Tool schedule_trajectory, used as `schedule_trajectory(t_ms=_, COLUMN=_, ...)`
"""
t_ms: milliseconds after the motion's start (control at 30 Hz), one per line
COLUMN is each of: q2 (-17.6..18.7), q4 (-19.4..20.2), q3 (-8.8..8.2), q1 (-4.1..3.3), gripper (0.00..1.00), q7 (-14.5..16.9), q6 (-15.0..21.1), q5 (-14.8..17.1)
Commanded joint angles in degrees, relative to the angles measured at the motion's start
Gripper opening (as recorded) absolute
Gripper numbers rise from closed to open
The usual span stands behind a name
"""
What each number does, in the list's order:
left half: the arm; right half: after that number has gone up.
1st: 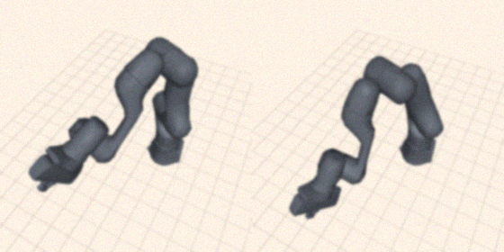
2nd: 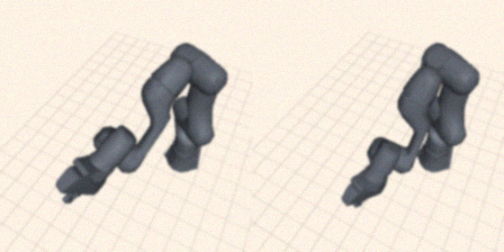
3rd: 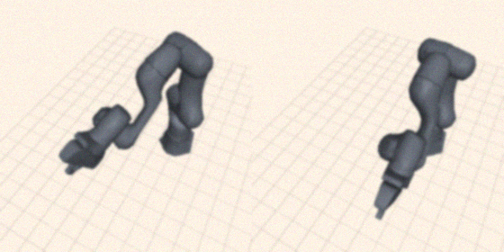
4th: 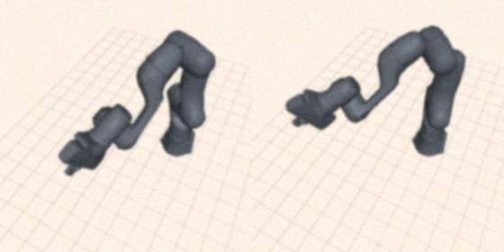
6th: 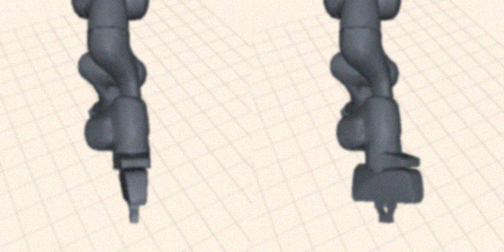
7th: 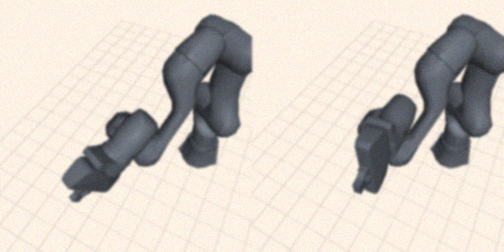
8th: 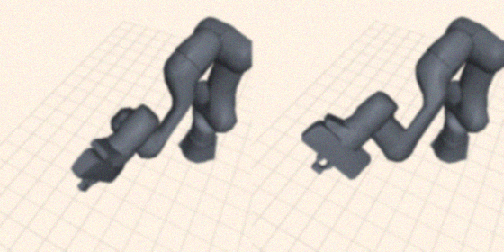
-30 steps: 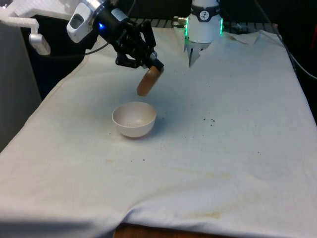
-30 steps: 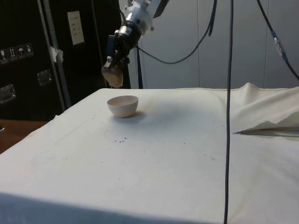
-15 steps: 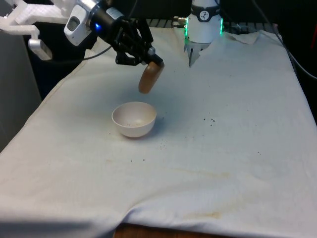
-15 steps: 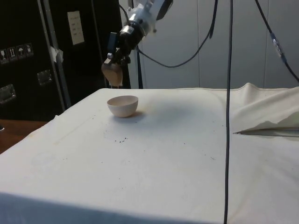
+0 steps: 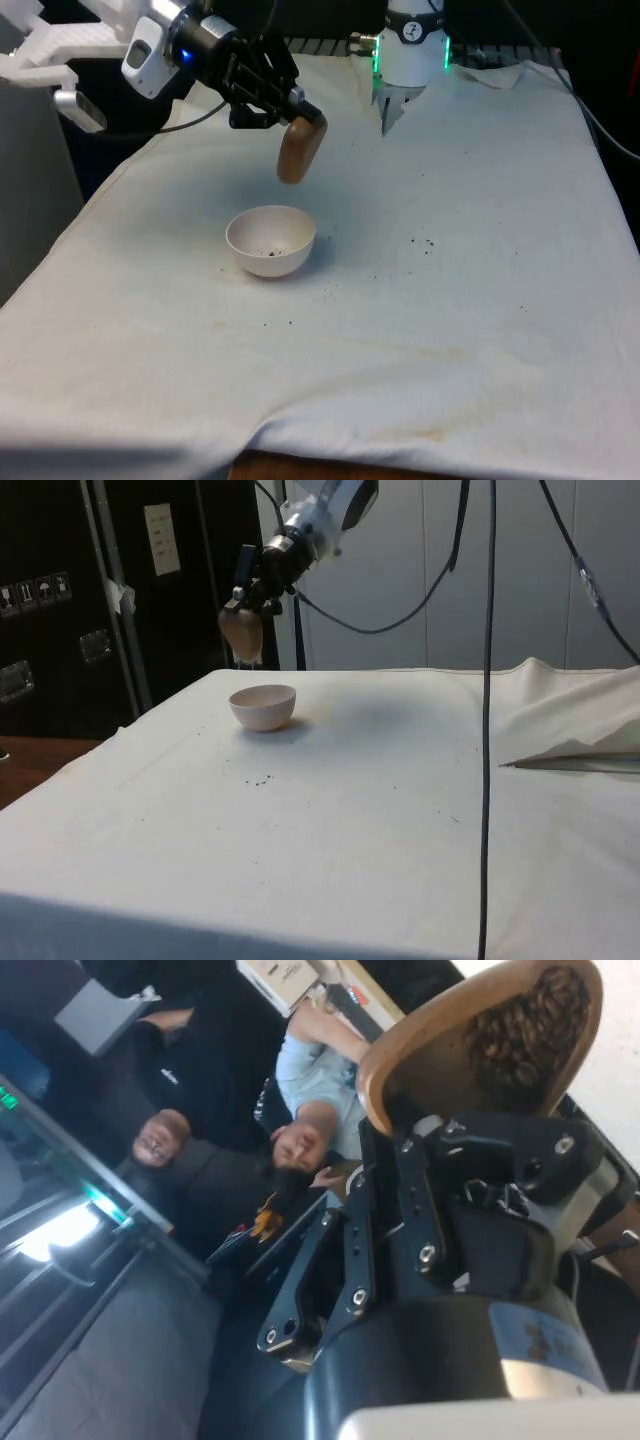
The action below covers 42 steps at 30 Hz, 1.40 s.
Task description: Pour the coffee beans from the cup into the bowl.
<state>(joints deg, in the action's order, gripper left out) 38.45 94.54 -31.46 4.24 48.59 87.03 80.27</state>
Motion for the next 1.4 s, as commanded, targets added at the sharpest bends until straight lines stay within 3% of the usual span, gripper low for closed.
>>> schedule_trajectory(t_ms=0, q2=0.5, q4=-0.6, q3=0.23, q1=0.57, gripper=0.0, q7=-0.5, q6=-1.0, q5=0.6)
schedule_trajectory(t_ms=167, q2=1.3, q4=-0.9, q3=-0.46, q1=0.8, gripper=0.0, q7=-0.7, q6=-2.8, q5=2.5)
schedule_trajectory(t_ms=200, q2=1.0, q4=-0.3, q3=-0.92, q1=0.17, gripper=0.0, q7=-0.1, q6=-2.1, q5=2.5)
schedule_trajectory(t_ms=233, q2=1.7, q4=-1.1, q3=-0.92, q1=0.86, gripper=0.0, q7=-0.9, q6=-3.6, q5=3.3)
schedule_trajectory(t_ms=467, q2=3.4, q4=-2.5, q3=-2.69, q1=1.15, gripper=0.0, q7=-1.9, q6=-6.9, q5=6.0)
schedule_trajectory(t_ms=500, q2=2.9, q4=-1.7, q3=-2.98, q1=0.46, gripper=0.0, q7=-1.1, q6=-6.0, q5=5.7)
schedule_trajectory(t_ms=533, q2=3.6, q4=-2.6, q3=-2.92, q1=1.2, gripper=0.0, q7=-2.0, q6=-7.3, q5=6.2)
schedule_trajectory(t_ms=800, q2=5.8, q4=-4.4, q3=-5.04, q1=1.72, gripper=0.0, q7=-3.4, q6=-11.3, q5=9.2)
schedule_trajectory(t_ms=833, q2=5.4, q4=-3.7, q3=-5.39, q1=1.09, gripper=0.0, q7=-2.6, q6=-10.5, q5=9.1)
schedule_trajectory(t_ms=867, q2=6.0, q4=-4.5, q3=-5.21, q1=1.83, gripper=0.0, q7=-3.6, q6=-11.7, q5=9.6)
schedule_trajectory(t_ms=967, q2=7.1, q4=-5.3, q3=-6.02, q1=2.18, gripper=0.0, q7=-4.2, q6=-13.3, q5=11.0)
schedule_trajectory(t_ms=1100, q2=8.1, q4=-5.8, q3=-6.7, q1=2.41, gripper=0.0, q7=-4.9, q6=-14.9, q5=12.4)
schedule_trajectory(t_ms=1133, q2=7.7, q4=-5.1, q3=-7.22, q1=1.72, gripper=0.0, q7=-4.1, q6=-14.2, q5=12.4)
schedule_trajectory(t_ms=1167, q2=8.3, q4=-6.0, q3=-6.88, q1=2.46, gripper=0.0, q7=-5.1, q6=-15.2, q5=12.8)
schedule_trajectory(t_ms=1367, q2=10.0, q4=-6.4, q3=-7.56, q1=2.52, gripper=0.0, q7=-5.9, q6=-17.1, q5=15.7)
